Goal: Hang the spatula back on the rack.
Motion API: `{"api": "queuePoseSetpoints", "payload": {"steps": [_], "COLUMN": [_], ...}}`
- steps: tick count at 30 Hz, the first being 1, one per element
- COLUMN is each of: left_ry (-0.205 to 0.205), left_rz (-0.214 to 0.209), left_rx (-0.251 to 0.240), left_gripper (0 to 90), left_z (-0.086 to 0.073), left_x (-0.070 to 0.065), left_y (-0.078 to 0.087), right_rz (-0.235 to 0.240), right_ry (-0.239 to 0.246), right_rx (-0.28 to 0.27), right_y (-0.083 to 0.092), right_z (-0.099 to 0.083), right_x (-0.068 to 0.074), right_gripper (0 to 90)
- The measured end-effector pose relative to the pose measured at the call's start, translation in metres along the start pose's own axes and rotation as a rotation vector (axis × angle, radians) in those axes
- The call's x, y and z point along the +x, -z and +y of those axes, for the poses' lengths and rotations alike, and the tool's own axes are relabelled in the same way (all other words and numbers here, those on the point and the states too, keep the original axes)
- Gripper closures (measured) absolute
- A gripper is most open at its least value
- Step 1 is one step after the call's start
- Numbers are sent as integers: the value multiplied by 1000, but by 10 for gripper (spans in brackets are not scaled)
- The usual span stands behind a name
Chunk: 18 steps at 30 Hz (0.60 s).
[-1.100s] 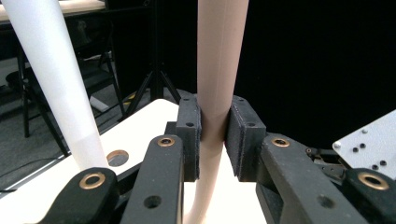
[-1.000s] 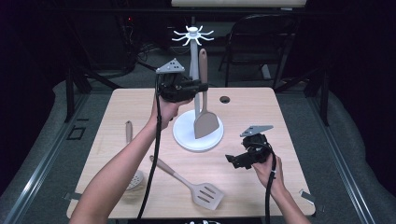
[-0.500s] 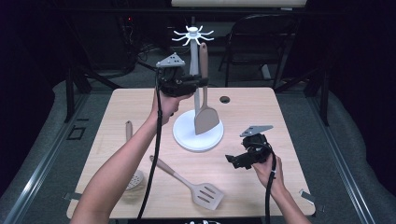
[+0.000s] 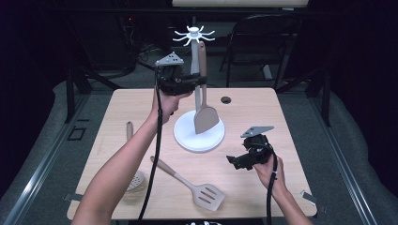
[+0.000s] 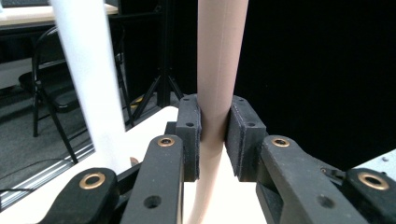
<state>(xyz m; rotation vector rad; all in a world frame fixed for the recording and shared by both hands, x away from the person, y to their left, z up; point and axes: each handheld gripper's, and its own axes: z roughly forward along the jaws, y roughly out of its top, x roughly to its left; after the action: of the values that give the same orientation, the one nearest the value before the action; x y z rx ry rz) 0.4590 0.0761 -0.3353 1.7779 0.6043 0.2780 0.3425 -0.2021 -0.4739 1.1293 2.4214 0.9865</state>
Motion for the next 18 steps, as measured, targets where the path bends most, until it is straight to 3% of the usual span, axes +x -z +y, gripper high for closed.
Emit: {"api": "queuePoseSetpoints", "payload": {"steps": [11,18], "left_ry": [-9,-58], "left_rz": [43,84], "left_rx": [3,8], "left_gripper": [765,763], "left_z": [1,0], "left_x": [7,8], "left_y": [-4,-5], "right_rz": [-4,-5], "right_ry": [-4,-3], "right_rx": [7,10], "right_y": [0,-1], "right_z": [0,0], "right_x": [0,0], "right_gripper": [10,14]}}
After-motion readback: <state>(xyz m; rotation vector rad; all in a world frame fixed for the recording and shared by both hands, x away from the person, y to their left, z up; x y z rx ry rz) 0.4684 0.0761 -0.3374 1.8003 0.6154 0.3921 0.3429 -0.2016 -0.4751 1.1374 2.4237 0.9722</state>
